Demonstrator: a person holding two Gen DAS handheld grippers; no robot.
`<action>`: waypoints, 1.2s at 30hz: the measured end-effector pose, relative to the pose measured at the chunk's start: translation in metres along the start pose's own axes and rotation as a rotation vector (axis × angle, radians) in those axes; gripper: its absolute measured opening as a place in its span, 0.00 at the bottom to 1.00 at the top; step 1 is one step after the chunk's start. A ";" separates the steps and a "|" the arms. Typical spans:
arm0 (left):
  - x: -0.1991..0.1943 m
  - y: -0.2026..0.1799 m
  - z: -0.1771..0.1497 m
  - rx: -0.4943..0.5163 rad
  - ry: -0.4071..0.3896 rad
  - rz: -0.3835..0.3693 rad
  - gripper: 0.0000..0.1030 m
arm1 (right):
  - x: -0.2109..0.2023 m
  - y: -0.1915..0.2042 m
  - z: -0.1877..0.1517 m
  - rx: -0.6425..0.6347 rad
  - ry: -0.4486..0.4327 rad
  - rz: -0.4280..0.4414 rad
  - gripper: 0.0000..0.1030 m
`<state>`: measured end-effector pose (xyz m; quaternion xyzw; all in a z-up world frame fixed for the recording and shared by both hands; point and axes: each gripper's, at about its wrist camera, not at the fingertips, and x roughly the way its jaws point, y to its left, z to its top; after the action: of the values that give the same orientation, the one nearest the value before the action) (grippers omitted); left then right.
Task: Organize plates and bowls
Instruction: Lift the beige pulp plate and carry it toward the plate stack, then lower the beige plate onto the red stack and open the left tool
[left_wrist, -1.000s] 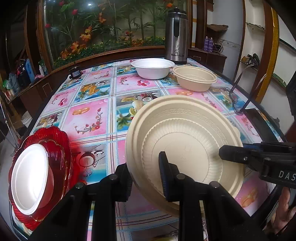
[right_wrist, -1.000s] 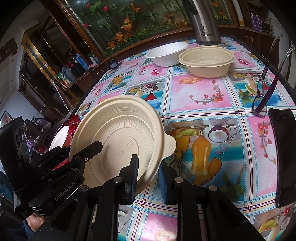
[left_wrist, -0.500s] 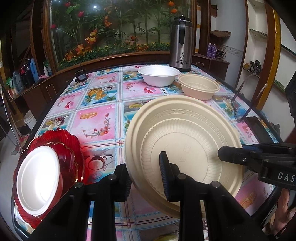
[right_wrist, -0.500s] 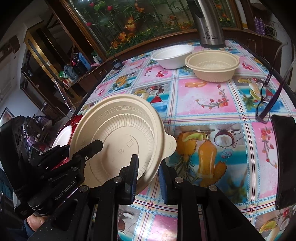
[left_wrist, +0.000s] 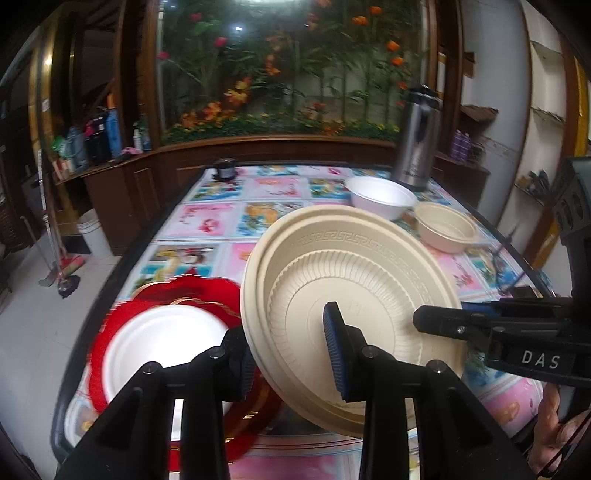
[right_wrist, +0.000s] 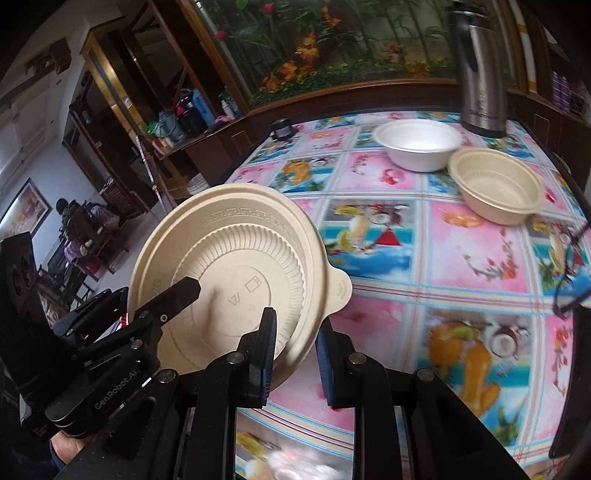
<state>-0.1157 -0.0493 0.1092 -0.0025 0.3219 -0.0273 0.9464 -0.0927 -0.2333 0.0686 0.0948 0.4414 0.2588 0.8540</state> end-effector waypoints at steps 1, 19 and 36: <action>-0.003 0.010 0.000 -0.016 -0.005 0.014 0.30 | 0.007 0.009 0.004 -0.012 0.010 0.015 0.22; -0.004 0.131 -0.032 -0.251 0.054 0.112 0.30 | 0.104 0.123 0.021 -0.198 0.152 0.058 0.23; 0.012 0.148 -0.046 -0.311 0.105 0.121 0.33 | 0.122 0.126 0.019 -0.209 0.181 0.030 0.23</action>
<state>-0.1265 0.0985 0.0621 -0.1278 0.3707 0.0796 0.9165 -0.0649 -0.0610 0.0428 -0.0119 0.4857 0.3238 0.8119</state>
